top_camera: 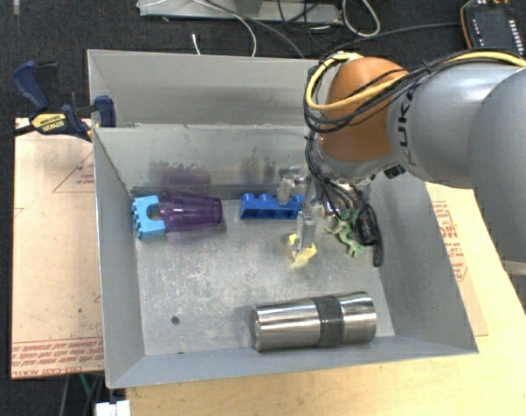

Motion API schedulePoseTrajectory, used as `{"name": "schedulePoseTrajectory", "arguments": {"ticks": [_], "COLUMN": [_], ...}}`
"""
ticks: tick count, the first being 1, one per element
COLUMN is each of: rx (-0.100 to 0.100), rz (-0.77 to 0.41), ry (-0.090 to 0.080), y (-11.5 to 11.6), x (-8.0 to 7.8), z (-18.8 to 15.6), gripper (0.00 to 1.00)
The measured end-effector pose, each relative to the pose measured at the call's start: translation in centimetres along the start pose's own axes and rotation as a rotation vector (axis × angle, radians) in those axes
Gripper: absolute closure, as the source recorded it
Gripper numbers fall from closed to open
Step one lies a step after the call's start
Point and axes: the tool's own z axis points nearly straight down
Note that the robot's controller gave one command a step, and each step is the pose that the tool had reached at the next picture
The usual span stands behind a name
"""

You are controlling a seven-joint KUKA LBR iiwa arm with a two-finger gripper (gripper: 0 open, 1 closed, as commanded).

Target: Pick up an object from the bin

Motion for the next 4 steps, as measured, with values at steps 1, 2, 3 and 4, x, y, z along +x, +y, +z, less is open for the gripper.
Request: {"name": "schedulePoseTrajectory", "arguments": {"ticks": [1, 2, 3, 4], "rx": [-0.007, -0.006, -0.019, -0.013], "rz": [-0.176, 0.031, -0.446, -0.452], "ry": [0.003, -0.001, -0.004, -0.002], "y": [-11.7, -0.5, -14.9, -14.8], "x": [0.4, -1.0, -0.4, -0.4], "z": [0.7, 3.5, 3.9, 4.0], "gripper": [0.00, 0.00, 1.00, 1.00]}}
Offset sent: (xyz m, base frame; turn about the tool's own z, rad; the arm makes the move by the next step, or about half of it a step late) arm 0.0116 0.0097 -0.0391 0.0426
